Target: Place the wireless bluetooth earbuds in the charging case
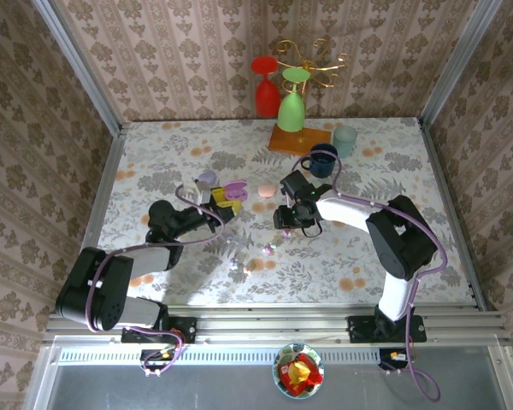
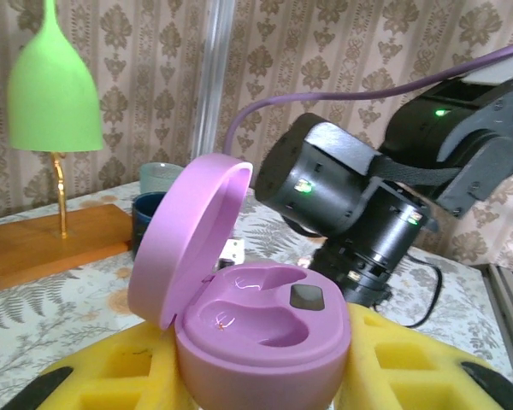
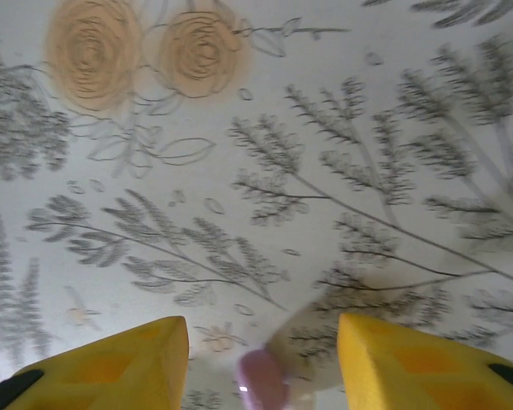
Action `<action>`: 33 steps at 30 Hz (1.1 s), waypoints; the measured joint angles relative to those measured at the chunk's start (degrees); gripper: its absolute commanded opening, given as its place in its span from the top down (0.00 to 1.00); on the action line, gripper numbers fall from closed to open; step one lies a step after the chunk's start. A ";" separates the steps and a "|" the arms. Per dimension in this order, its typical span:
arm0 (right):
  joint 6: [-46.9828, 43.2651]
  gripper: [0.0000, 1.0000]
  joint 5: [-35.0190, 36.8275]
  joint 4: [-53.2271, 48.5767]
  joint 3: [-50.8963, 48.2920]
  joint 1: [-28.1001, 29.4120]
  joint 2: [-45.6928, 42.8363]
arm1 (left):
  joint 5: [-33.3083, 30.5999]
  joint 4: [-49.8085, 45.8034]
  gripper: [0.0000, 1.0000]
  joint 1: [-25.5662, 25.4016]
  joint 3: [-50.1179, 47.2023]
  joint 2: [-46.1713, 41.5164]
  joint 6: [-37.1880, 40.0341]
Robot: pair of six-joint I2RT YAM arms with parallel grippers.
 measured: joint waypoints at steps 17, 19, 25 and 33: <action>-6.34 0.55 33.07 -17.97 11.54 15.80 7.41 | -2.29 0.00 0.92 5.62 -1.66 -0.17 1.40; -6.36 0.56 34.07 -18.78 11.76 16.20 8.48 | -2.29 0.00 0.92 5.62 -1.68 -0.33 1.40; -6.38 0.60 34.25 -20.22 12.46 16.28 9.84 | -2.27 0.02 0.92 5.62 -1.77 -0.50 1.42; -7.15 0.65 35.21 -20.72 13.14 16.28 11.85 | -2.23 0.00 0.92 5.62 -1.77 -0.50 1.42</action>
